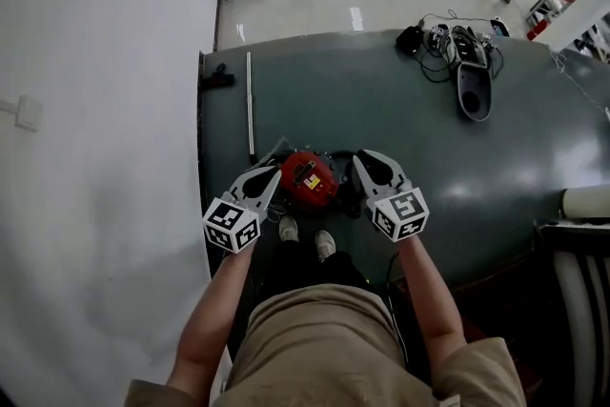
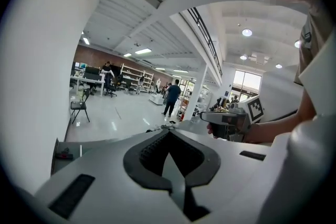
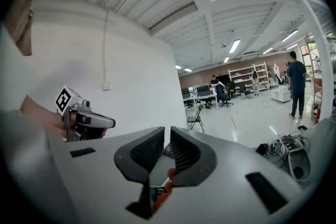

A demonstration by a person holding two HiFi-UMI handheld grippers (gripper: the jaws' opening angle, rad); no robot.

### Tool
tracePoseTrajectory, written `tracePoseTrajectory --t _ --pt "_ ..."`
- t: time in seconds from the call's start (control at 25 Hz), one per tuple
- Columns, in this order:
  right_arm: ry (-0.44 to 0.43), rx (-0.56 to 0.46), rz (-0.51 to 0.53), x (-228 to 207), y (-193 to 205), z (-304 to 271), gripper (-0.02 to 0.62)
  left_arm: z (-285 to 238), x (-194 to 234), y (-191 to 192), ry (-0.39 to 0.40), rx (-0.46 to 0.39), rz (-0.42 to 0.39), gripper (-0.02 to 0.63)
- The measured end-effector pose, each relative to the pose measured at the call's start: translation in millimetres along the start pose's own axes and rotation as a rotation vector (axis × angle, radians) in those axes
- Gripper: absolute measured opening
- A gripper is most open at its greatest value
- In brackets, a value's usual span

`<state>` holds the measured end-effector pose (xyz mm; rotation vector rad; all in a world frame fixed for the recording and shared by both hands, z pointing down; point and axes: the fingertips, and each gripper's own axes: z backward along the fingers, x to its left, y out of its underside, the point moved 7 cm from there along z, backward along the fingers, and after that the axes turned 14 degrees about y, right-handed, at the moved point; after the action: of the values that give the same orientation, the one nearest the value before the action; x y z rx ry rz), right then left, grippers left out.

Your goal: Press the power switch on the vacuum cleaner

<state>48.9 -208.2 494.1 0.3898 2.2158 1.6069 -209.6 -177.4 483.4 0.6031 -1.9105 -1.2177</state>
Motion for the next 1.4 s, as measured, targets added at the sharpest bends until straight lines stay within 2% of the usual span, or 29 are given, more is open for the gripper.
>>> tracePoseTrajectory --t 0.2,0.44,0.6,0.72,0.88,1.04,1.4 --pt "-0.004 -0.059 0.091 -7.7 -47.8 45.8 0.023 22.9 -43.3 -54.2 -0.013 -0.077 -0.118 0.006" --pt "0.023 -0.040 0.169 -25.1 -43.3 76.2 0.023 47.1 -48.8 -48.7 -0.057 -0.080 -0.181 0.006" --pt "0.047 -0.001 0.256 -34.6 -31.6 92.9 0.023 62.2 -38.9 -16.9 -0.109 -0.047 -0.145 0.008" --pt "0.066 0.040 0.269 -36.3 -14.9 100.2 0.023 70.0 -31.8 13.1 -0.115 -0.003 -0.115 0.008" --pt "0.100 0.079 0.270 -36.9 -6.7 109.1 0.023 74.5 -35.6 36.9 -0.094 0.037 -0.079 0.008" --pt "0.138 0.094 0.206 -35.1 -4.9 128.0 0.023 65.1 -46.4 57.2 -0.042 0.081 -0.058 0.008" --pt "0.142 0.122 0.186 -2.8 17.4 149.4 0.023 55.9 -67.6 77.1 0.039 0.082 -0.030 0.008"
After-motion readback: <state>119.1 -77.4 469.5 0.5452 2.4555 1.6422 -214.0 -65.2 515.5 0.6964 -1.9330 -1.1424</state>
